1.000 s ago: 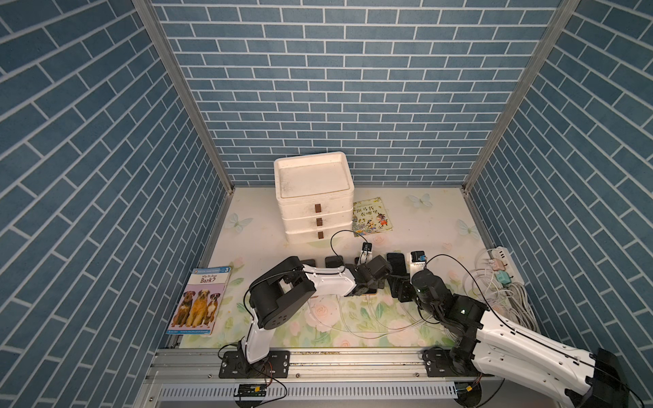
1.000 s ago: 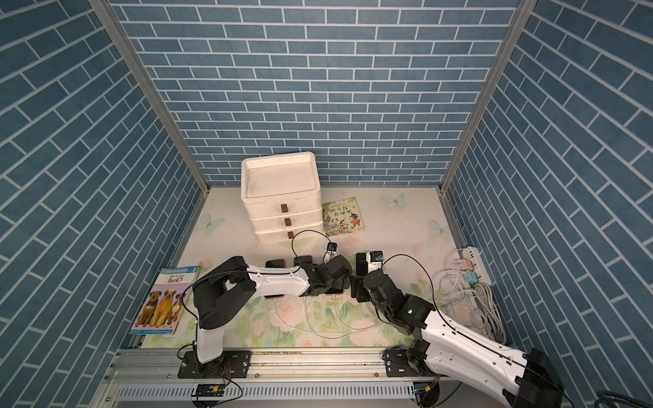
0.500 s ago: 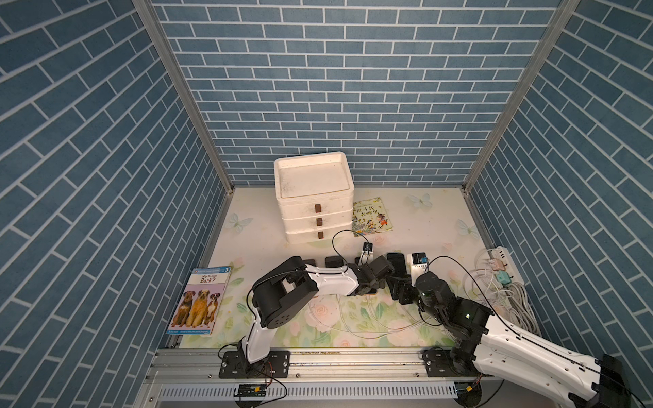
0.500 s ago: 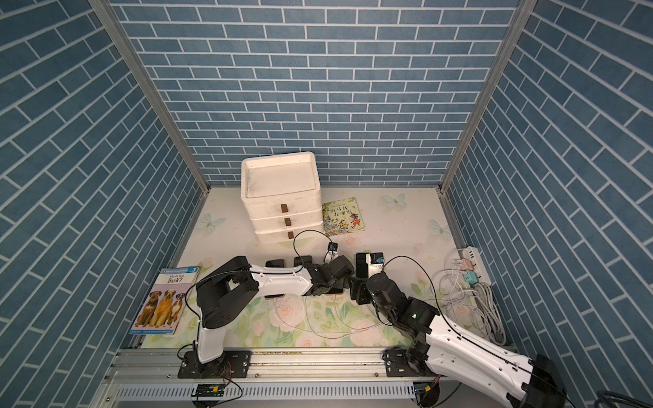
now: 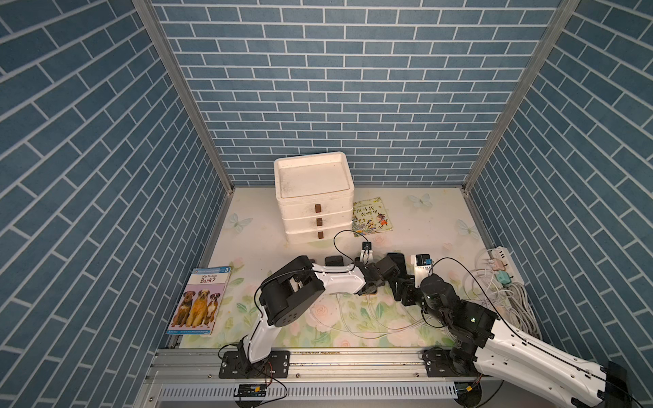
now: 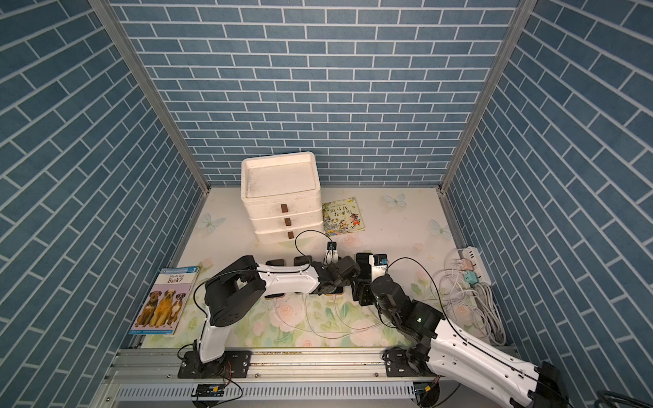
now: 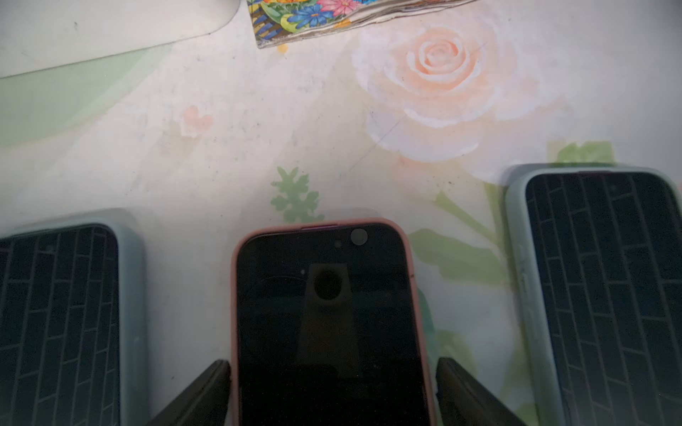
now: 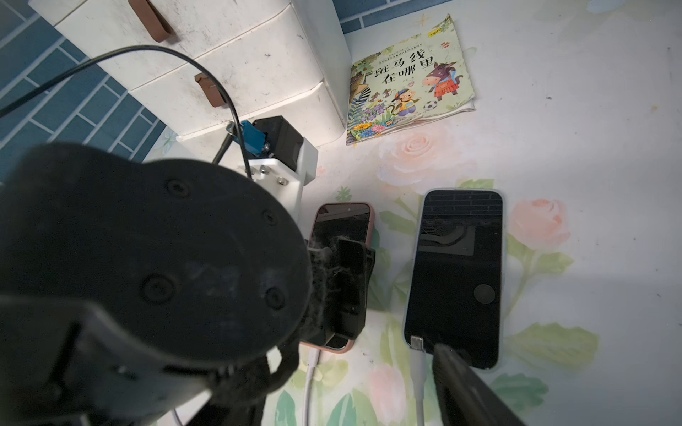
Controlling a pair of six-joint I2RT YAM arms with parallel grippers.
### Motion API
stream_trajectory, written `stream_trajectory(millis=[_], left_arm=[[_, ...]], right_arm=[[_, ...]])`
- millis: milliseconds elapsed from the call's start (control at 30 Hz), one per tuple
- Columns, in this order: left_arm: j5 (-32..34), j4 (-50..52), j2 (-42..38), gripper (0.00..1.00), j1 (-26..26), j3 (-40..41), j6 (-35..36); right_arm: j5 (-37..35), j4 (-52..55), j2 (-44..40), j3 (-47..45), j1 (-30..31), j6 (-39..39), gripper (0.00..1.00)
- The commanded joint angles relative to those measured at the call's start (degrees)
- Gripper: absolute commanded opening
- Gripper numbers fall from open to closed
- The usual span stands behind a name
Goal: Unplug the charging cable from the phone
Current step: Pick up the phone at the center of the board.
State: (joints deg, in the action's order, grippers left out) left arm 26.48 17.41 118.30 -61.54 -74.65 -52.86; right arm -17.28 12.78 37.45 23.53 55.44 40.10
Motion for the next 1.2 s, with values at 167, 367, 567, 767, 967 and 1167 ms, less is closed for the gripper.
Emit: stream_trajectory(millis=[167, 367, 567, 767, 967, 1167], left_arm=[[-7.6, 9.5, 5.6, 0.67, -1.1, 2.8, -4.3], [-7.9, 7.4, 4.7, 0.41, -1.1, 2.6, -3.3], [-5.8, 5.9, 2.4, 0.06, -1.0, 1.1, -1.7], [-3.1, 4.9, -0.1, 0.0, -1.0, 0.3, -1.4], [-1.3, 0.8, -6.4, 0.0, -1.0, 3.6, -1.5], [0.7, -2.4, -11.2, 0.0, -1.0, 7.0, -2.4]], right_arm=[[-1.6, 0.9, -2.7, 1.4, 0.4, 0.3, 0.73], [1.3, 0.6, -0.9, 0.1, 0.5, -1.3, 0.73], [3.5, -4.5, 1.5, -3.7, 5.5, -2.2, 0.72], [2.2, -13.7, 3.9, -8.4, 13.6, 0.1, 0.7], [-0.1, -19.7, 7.5, -12.3, 17.3, 4.7, 0.67], [-0.6, -22.4, 5.2, -15.4, 17.3, 8.3, 0.65]])
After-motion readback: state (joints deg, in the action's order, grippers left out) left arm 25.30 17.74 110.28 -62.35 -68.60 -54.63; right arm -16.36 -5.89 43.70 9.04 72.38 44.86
